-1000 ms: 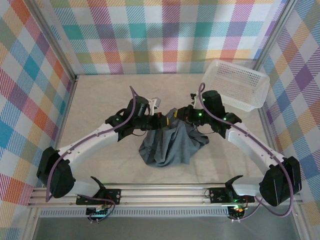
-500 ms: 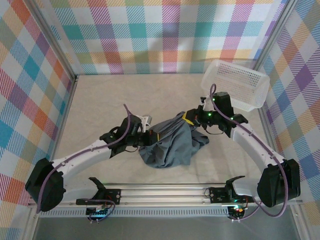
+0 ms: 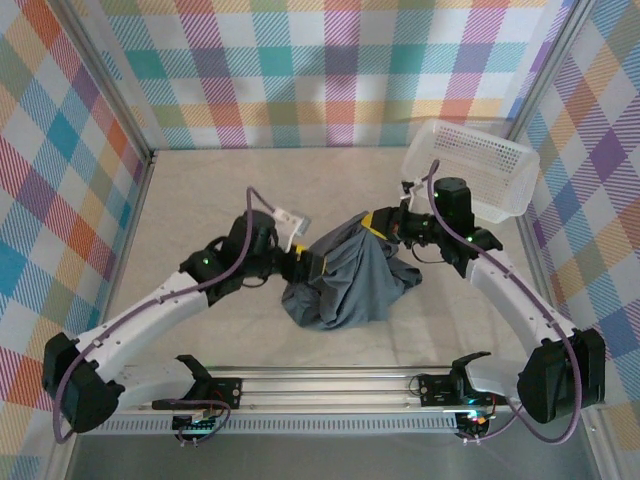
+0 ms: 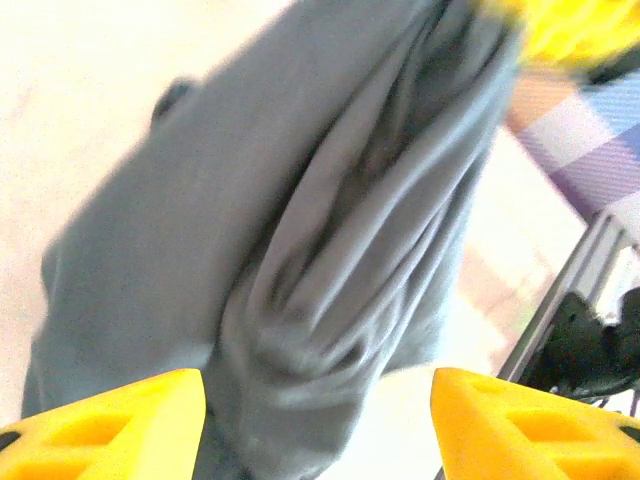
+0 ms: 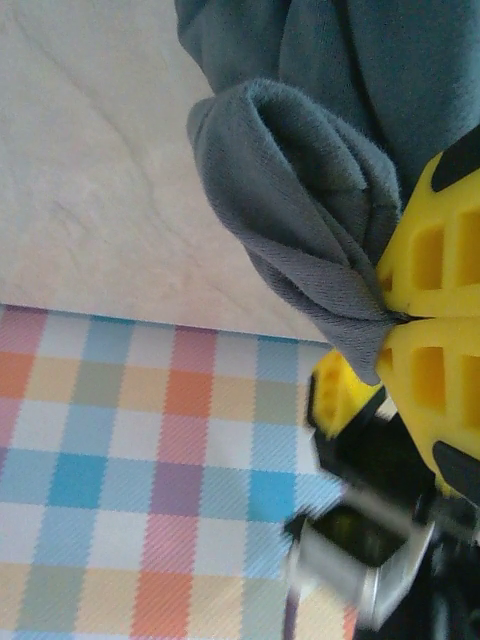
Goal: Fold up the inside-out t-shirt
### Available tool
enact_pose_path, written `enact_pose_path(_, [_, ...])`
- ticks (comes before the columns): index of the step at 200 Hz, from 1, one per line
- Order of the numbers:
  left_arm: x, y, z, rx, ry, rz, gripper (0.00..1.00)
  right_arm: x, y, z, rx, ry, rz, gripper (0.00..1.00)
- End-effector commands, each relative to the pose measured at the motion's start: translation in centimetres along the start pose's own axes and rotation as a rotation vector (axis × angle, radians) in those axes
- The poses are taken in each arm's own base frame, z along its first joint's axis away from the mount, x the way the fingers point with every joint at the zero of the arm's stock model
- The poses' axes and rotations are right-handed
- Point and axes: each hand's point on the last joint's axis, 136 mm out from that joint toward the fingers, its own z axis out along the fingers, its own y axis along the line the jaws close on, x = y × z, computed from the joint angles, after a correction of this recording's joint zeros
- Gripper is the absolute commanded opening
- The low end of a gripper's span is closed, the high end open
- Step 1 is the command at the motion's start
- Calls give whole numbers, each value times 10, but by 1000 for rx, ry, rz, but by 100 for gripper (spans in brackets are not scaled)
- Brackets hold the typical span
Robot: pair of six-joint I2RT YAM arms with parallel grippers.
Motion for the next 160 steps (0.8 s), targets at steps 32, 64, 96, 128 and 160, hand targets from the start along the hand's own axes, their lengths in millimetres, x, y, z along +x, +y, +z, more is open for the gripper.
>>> enact_pose_path(32, [-38,-14,48,65,65,102,62,15,45,4,-113,98,-163,0])
enact_pose_path(64, [-52,-23,56,124,40,53,11,23,38,9,-67,142,-182,8])
enact_pose_path(96, [-63,-21,45,135,-5,-50,0,31,-28,13,209,81,-229,59])
enact_pose_path(128, [-72,-19,33,169,-51,-150,0,43,-78,10,332,13,-232,40])
enact_pose_path(160, [-89,1,12,236,-144,-324,0,54,-162,-19,618,-148,-17,20])
